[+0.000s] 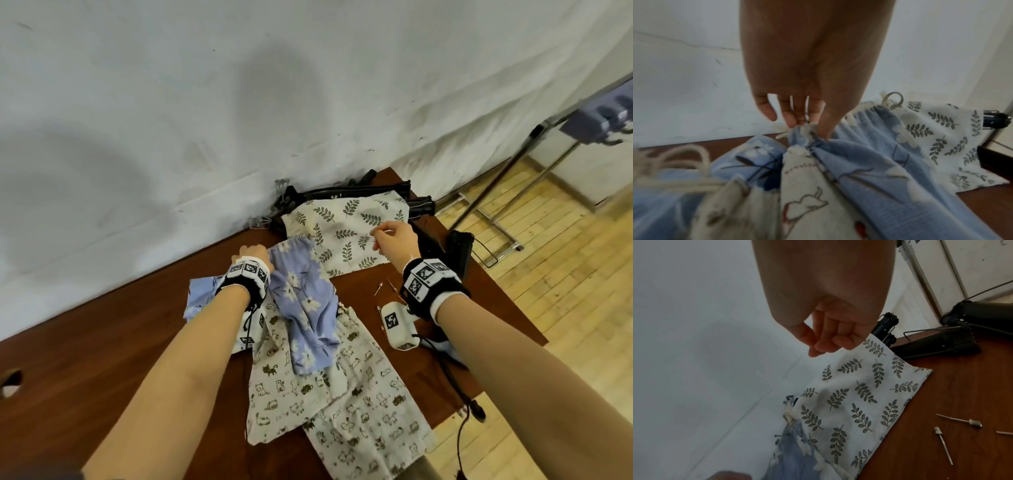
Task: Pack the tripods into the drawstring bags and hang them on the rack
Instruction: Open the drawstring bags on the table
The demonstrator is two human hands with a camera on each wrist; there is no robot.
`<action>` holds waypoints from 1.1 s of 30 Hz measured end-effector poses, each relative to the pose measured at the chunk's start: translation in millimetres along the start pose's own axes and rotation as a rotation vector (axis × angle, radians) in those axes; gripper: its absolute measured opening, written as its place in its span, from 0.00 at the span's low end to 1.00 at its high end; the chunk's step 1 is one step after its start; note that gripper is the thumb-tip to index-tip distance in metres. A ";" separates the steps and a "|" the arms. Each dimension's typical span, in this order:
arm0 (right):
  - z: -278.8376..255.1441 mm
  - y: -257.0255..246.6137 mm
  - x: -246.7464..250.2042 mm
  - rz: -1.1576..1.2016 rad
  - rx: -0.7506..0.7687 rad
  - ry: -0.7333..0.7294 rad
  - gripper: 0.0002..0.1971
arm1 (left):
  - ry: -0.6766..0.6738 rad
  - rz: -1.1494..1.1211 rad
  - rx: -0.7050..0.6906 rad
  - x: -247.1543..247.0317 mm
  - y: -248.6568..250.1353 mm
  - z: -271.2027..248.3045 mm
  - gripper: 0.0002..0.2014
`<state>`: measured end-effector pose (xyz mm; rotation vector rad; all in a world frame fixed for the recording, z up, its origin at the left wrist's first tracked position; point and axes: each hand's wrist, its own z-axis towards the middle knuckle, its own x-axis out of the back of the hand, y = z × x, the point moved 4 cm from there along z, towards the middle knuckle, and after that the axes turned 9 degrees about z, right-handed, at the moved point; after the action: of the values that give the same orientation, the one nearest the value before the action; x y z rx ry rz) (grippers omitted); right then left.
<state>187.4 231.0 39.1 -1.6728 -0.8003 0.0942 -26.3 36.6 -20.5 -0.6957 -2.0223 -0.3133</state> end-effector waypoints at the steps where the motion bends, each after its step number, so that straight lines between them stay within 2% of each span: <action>1: -2.1 -2.5 -0.7 -0.020 0.022 -0.037 0.09 | 0.030 -0.036 -0.052 7.2 4.9 -6.7 0.10; 3: -6.8 -13.4 -4.2 -0.097 0.099 -0.141 0.08 | 0.164 -0.110 -0.196 27.1 16.0 -16.9 0.07; 5: -15.4 -28.5 -5.3 -0.226 0.228 -0.273 0.14 | 0.271 -0.134 -0.363 46.7 32.0 -38.0 0.07; 8: -36.1 -58.2 -6.3 -0.345 0.438 -0.447 0.28 | 0.223 -0.160 -0.688 72.7 68.8 -88.0 0.11; 10: -49.6 -67.5 -8.1 -0.377 0.501 -0.554 0.26 | 0.208 -0.188 -0.845 86.0 89.1 -125.8 0.13; 12: -60.5 -61.7 -9.2 -0.387 0.446 -0.651 0.20 | 0.211 -0.171 -0.903 90.1 94.4 -151.2 0.11; 14: -68.7 -46.9 -3.8 -0.416 0.347 -0.752 0.14 | 0.193 -0.156 -0.904 89.0 90.3 -170.4 0.10; 16: -72.6 -29.7 3.2 -0.564 0.279 -0.824 0.11 | 0.148 -0.155 -0.883 83.6 81.0 -178.1 0.09; 17: -71.4 -22.8 11.2 -0.686 0.273 -0.837 0.10 | 0.124 -0.131 -0.851 80.5 79.7 -182.8 0.10; 19: -70.1 -3.9 20.6 -0.915 0.248 -0.856 0.11 | 0.084 -0.072 -0.739 65.8 72.9 -181.0 0.21; 22: -70.2 24.3 30.5 -1.087 0.232 -0.874 0.18 | 0.117 -0.026 -0.561 40.0 69.2 -171.7 0.28; 25: -78.0 40.2 34.3 -1.177 0.302 -0.807 0.28 | 0.084 0.182 -0.499 12.7 75.0 -170.7 0.26; 28: -91.2 58.7 29.1 -1.322 0.393 -0.797 0.28 | 0.005 0.372 -0.470 -16.9 84.5 -172.5 0.19; 30: -94.1 76.3 24.0 -1.366 0.334 -0.836 0.26 | -0.050 0.407 -0.463 -34.5 90.6 -168.9 0.11; 33: -92.5 97.8 20.5 -1.313 0.167 -0.983 0.24 | -0.081 0.386 -0.540 -57.5 99.1 -160.5 0.14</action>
<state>290.5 160.6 -15.1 -0.5891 -2.3906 0.0486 167.9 19.7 9.2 -1.4287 -1.8318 -0.6158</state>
